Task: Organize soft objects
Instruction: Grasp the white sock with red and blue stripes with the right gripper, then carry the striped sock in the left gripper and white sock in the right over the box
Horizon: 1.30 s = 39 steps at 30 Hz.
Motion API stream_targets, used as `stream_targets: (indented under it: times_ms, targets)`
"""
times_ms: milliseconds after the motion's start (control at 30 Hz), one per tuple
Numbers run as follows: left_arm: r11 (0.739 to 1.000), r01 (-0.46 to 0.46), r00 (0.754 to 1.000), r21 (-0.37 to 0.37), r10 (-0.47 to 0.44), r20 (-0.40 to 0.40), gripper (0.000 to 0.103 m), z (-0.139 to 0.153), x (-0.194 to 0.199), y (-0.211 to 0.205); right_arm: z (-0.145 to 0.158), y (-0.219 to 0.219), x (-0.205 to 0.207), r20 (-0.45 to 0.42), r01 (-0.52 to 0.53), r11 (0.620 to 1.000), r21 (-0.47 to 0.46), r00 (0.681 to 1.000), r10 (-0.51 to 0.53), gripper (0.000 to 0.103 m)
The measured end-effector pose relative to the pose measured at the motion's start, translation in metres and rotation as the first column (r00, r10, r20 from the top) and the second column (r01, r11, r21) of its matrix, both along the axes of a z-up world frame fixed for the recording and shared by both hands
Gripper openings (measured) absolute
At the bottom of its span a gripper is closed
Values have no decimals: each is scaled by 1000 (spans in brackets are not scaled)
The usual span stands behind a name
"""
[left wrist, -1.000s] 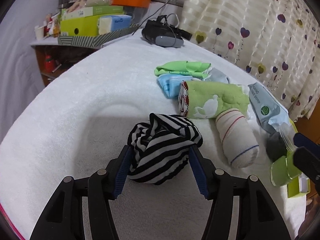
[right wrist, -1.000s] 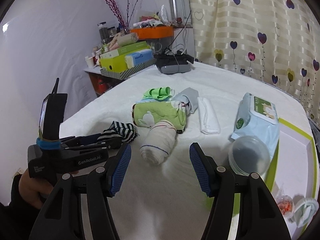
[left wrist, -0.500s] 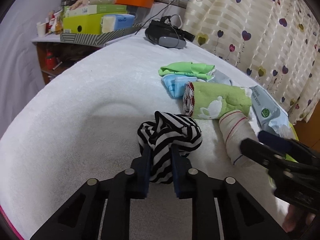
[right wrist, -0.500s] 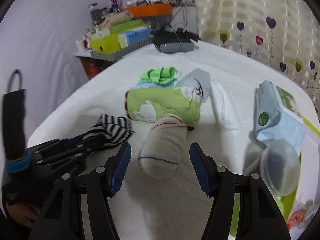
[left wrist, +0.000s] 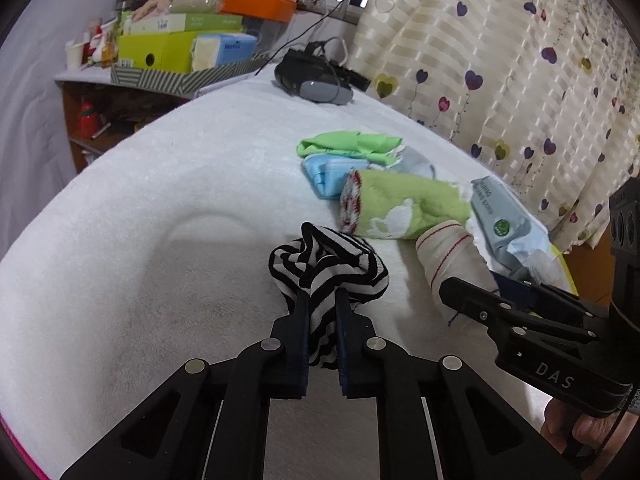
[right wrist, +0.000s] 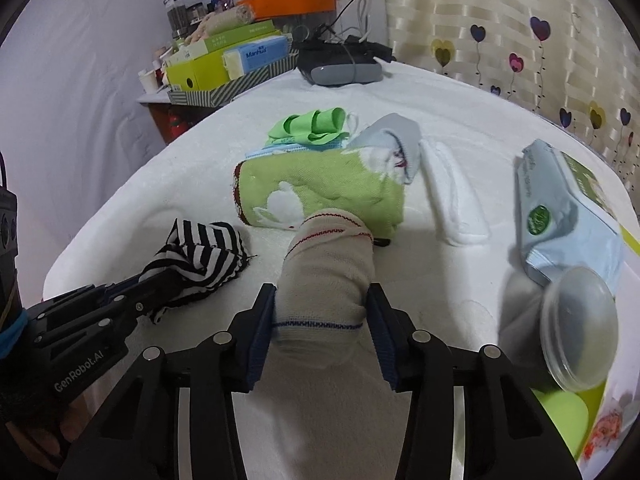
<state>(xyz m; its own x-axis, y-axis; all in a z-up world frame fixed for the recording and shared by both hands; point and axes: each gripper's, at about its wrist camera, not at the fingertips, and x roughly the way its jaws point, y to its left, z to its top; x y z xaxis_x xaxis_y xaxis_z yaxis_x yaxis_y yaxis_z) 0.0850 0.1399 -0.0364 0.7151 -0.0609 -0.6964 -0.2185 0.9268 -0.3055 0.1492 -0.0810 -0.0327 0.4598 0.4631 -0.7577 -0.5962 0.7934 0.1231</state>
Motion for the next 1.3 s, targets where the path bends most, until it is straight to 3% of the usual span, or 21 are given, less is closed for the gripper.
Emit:
stream_targets:
  times_ms: [367,733,1300]
  targets:
    - [999,25,994,43,-30,105,10,43,-24,-29,41,-34,-38,89,-26,993,114,996,16,46]
    - [991,96,977,89,-111,180,10,79,-39,-72,71,-78,-66,166,24,986,165,985,-52,46]
    - [974,180,955,134,-206,213,10,101,-45,-130,89,-139,-86,213,87,971,221,968,-135,46]
